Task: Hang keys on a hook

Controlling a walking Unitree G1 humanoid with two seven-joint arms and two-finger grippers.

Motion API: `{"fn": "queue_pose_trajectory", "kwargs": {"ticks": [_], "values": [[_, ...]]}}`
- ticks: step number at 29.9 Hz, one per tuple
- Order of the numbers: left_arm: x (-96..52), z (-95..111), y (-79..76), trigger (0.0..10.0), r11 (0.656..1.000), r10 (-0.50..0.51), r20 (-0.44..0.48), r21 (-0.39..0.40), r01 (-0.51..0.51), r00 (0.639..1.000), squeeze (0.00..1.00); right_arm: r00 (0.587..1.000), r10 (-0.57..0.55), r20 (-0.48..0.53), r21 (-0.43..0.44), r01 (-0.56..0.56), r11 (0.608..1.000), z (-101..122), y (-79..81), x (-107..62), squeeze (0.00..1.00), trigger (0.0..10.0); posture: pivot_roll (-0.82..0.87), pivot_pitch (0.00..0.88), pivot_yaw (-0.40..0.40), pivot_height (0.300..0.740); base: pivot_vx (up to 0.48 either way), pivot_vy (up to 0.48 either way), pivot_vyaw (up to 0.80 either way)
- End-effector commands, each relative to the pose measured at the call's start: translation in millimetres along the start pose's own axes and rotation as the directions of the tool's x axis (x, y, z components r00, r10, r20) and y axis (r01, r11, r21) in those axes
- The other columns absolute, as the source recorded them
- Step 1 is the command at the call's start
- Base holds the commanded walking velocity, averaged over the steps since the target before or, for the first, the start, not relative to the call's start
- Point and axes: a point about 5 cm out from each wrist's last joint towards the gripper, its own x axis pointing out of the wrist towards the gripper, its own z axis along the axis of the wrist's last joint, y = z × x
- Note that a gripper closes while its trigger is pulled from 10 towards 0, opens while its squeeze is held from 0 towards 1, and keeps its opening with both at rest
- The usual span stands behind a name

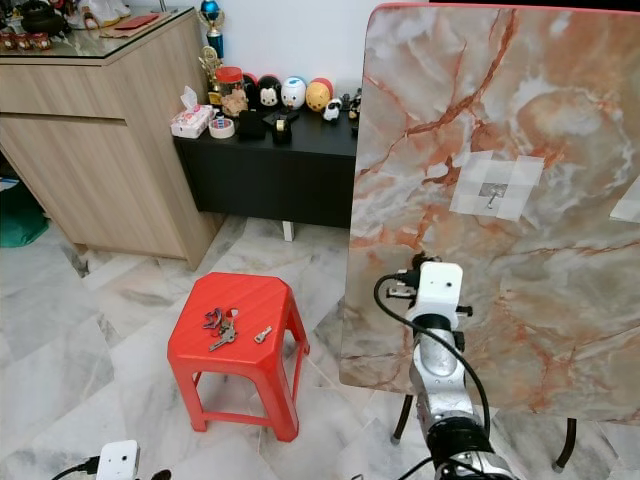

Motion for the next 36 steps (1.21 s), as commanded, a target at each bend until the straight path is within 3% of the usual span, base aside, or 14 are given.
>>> {"fn": "queue_pose_trajectory", "kwargs": {"ticks": [1, 8, 29, 36], "values": [[-1.0, -5, 2.2, 10.0, 1.0, 0.011, -0.028, 0.001, -0.011, 1.0, 0.0, 0.999, -0.035, -0.004, -0.045, 0.035, 0.998, 7, -9.4, 7.8, 0.0, 10.0, 0.03, 0.0, -0.021, 0.74, 0.0, 0.0, 0.0], [-1.7, -8, 0.6, 10.0, 1.0, 0.009, -0.037, 0.0, -0.009, 0.999, 0.0, 0.993, -0.115, -0.008, -0.089, 0.114, 0.99, 15, -34.9, 17.3, 0.0, 10.0, 0.02, 0.0, -0.019, 0.74, 0.0, 0.0, 0.0], [-2.2, -7, 4.6, 10.0, 1.0, 0.013, -0.036, 0.008, -0.013, 0.999, 0.0, 0.989, -0.122, 0.081, -0.19, 0.135, 0.972, 28, -30.1, 14.1, 0.0, 10.0, 0.02, 0.0, -0.014, 0.74, 0.0, 0.0, 0.0], [-2.6, -9, 4.5, 10.0, 1.0, 0.013, -0.039, 0.01, -0.013, 0.999, 0.0, 0.984, -0.158, 0.082, -0.214, 0.172, 0.962, 32, -38.3, 14.8, 0.0, 10.0, 0.02, 0.0, -0.015, 0.74, 0.0, 0.0, 0.0]]}}
